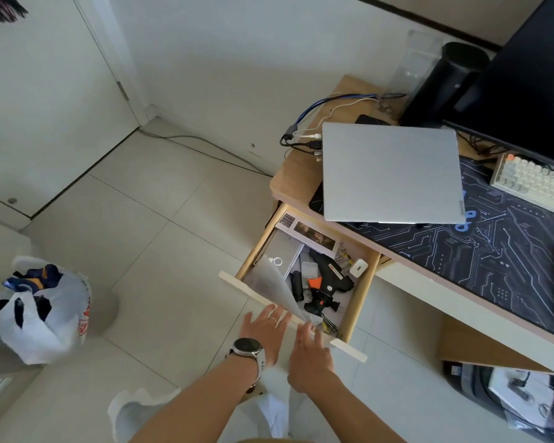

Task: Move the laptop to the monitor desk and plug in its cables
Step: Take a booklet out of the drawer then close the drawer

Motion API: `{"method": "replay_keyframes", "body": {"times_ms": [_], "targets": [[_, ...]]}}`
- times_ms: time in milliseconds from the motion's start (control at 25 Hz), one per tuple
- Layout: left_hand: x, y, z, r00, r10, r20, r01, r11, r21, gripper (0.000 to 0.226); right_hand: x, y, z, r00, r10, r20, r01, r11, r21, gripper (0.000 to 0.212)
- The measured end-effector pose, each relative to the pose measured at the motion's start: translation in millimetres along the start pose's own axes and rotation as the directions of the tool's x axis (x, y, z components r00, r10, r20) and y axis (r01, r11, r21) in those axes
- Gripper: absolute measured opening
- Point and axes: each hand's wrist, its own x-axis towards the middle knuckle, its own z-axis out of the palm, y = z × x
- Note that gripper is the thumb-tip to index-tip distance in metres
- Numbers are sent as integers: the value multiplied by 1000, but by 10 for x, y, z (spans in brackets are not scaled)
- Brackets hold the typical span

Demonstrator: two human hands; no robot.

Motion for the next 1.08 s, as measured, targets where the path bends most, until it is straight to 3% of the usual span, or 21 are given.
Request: {"method": "replay_keyframes", "body": {"times_ms": [240, 480, 800, 1080], "targets": [[165, 110, -253, 1000, 16, -9, -16, 999, 50, 88, 223, 208, -159, 998, 43, -45, -41, 998, 45, 81], [483, 258, -489, 1000, 15, -26, -12, 996, 93, 73, 470, 394, -352, 997, 60, -53, -56, 996, 75, 74], [902, 353, -724, 999, -34, -16, 35, 999, 39, 76, 768, 691, -615, 996, 48, -76, -42, 996, 84, 66], [1327, 514, -984, 995, -93, -30, 92, 996, -17, 80, 1065, 1013, -884, 996, 49, -70, -40, 991, 126, 73]]}}
